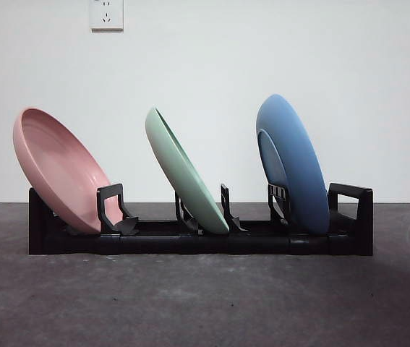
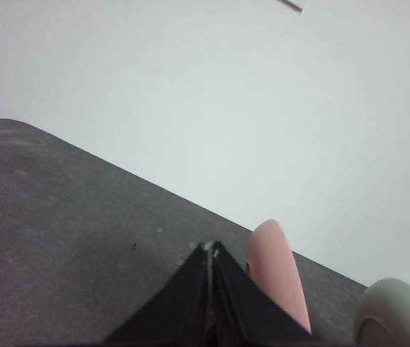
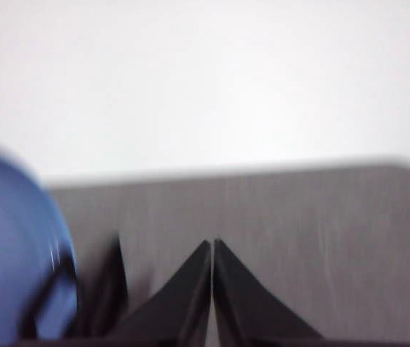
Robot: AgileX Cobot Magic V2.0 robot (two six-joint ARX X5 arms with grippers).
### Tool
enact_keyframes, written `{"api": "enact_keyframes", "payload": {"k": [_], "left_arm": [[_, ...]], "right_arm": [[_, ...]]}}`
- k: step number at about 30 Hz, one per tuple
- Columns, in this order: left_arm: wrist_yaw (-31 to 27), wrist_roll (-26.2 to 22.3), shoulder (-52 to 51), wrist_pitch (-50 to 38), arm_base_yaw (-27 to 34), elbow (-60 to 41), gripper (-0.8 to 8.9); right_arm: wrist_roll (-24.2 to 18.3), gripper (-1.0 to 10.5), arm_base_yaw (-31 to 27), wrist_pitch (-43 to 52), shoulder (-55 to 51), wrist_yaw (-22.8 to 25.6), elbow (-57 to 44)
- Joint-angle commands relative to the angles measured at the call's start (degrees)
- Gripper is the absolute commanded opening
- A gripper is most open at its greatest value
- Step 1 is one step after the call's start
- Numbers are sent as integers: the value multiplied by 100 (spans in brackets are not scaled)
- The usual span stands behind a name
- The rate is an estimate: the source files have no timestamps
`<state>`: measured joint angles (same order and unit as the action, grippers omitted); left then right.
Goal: Place the plate
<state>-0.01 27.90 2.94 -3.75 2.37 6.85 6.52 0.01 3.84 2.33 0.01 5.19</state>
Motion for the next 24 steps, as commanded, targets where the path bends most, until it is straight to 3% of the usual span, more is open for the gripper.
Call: {"api": "enact_keyframes", "payload": {"k": [1, 7, 15, 20, 24], "left_arm": [[122, -68, 337, 35, -4, 358, 10], [575, -424, 1860, 780, -26, 1987, 11], [1480, -1357, 4336, 3425, -177, 5241, 11], [1510, -2133, 5333, 5021, -610, 6725, 11], [1510, -2380, 5766, 5689, -994, 7176, 10]], "right_arm": [[-81, 3, 17, 92, 426, 151, 885], [-286, 3, 24, -678, 2253, -404, 2927], [-201, 3, 254, -3471, 4804, -1834, 6015], [-295, 3, 704, -4524, 5650, -2485, 6719], [-321, 3, 1158, -4968, 5952, -2682, 6741]]}}
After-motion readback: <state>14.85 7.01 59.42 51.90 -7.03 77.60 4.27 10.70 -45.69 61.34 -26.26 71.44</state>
